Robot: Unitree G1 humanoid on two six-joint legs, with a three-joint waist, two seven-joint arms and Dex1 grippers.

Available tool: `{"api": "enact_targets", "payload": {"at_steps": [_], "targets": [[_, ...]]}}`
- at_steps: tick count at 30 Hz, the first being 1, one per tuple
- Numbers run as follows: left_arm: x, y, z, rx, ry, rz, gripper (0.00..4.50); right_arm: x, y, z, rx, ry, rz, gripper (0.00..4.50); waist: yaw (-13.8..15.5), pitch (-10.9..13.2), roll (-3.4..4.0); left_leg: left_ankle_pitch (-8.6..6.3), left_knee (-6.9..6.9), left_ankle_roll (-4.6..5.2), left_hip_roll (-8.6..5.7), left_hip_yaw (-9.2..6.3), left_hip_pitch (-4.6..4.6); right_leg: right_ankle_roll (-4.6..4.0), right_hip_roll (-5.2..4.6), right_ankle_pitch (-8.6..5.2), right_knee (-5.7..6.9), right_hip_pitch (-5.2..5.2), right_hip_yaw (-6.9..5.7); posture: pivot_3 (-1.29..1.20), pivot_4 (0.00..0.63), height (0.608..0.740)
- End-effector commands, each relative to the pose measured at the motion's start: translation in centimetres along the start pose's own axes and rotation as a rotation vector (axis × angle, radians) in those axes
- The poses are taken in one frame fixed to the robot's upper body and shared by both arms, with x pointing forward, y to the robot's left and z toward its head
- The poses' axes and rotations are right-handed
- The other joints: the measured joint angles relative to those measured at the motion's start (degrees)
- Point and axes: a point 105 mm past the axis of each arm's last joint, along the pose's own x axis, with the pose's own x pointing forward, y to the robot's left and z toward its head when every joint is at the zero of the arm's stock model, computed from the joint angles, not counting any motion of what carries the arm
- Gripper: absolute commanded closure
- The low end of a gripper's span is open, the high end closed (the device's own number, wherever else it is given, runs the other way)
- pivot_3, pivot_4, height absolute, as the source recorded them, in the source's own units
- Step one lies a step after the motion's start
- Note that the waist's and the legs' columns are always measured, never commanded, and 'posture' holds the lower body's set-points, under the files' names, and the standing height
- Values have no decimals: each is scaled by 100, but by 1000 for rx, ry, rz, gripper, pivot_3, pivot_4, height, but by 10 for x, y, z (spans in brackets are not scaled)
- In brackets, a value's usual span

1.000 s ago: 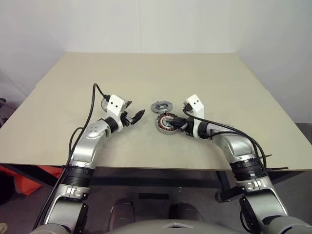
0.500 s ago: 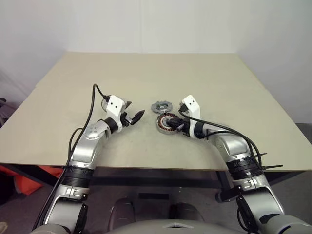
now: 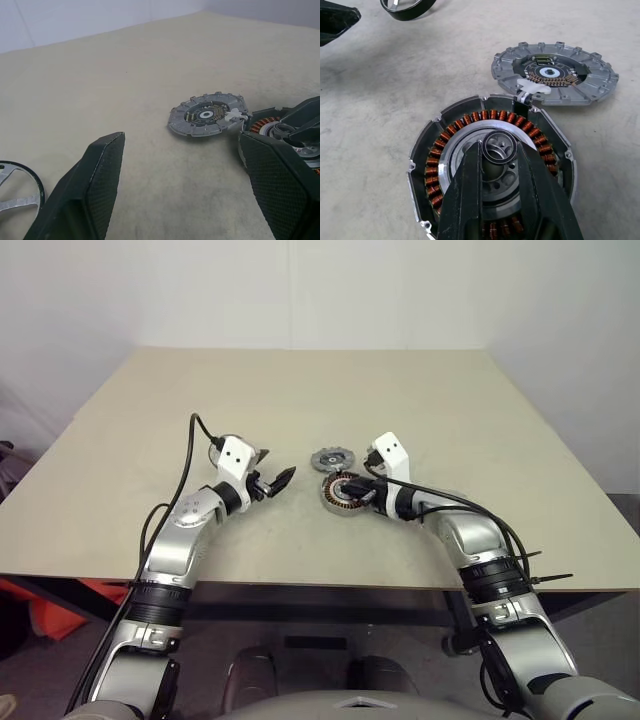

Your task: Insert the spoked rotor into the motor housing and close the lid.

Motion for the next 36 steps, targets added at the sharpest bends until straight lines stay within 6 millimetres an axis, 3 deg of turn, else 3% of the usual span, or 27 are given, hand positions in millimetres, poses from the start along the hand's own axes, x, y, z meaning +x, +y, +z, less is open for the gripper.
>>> {"api": "enact_targets", "payload": {"at_steps": [1,23,30,36], "targets": [[0,3,16,36,-51,8,666,-8,-5,13,-26,-39,-14,3843,0,0,0,0,0,0,0,0,0,0,0,0,0,0,0,0,0,740],[0,2,11,33,-35,7,666,-5,11,9,-23,-18,48,3843,0,0,0,0,0,0,0,0,1,0,0,0,0,0,0,0,0,740],[-1,3,10,33,-33,10,666,-6,9,14,-52,-40,25,1443,0,0,0,0,0,0,0,0,1,0,0,0,0,1,0,0,0,740],[0,2,8,30,-28,7,666,-9,7,19,-47,-57,23,1443,4,0,0,0,0,0,0,0,1,0,0,0,0,1,0,0,0,740]]}}
